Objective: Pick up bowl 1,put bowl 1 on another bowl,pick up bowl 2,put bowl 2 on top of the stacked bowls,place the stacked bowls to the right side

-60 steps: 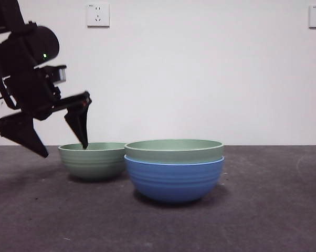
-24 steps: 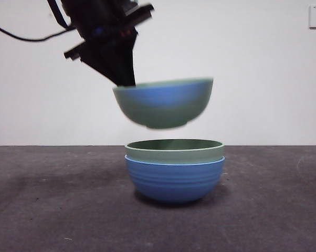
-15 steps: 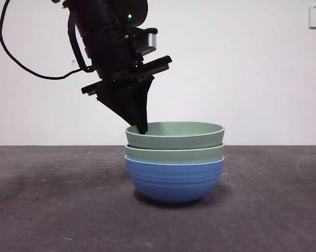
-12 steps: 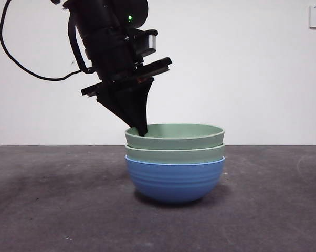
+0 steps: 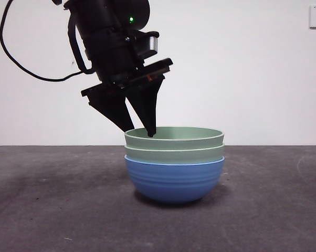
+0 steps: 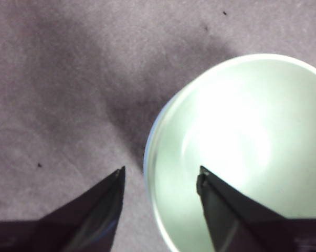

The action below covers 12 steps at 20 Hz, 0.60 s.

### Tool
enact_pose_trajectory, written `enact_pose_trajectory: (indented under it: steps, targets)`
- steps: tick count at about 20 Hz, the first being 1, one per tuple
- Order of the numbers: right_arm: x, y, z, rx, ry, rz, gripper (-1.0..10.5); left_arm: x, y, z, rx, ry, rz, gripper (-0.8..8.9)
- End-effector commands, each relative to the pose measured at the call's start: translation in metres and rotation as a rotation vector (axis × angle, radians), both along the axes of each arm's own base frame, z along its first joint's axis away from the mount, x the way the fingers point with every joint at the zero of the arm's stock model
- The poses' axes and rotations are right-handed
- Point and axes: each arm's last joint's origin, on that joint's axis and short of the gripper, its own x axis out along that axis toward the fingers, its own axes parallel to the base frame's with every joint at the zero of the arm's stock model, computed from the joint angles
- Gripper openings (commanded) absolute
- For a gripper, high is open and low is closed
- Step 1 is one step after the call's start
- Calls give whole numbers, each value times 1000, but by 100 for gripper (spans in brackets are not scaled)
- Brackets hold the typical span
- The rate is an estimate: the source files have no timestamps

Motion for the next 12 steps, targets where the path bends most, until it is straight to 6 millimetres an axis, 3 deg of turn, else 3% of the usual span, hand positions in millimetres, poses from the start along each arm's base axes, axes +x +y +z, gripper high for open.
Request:
enact_pose_trajectory:
  steps: [1,3,4,8,12]
  targets:
    - [2,1,-2,1,16,-10,255,-6,3,15,-22,-28,-4,297]
    - [6,4,-5,-8,32,-10,402,-12,9,30,-41,-59,-1,297]
    - [9,5,-7,-16,43,-10,419,-16,12,39,-53,-77,0,297]
    - [32,19,-21,-56,118,-6,419,-41,33,83,-113,-159,6,318]
    - [68,42,-48,-75,221,-4,419,-80,61,131,-195,-271,6,318]
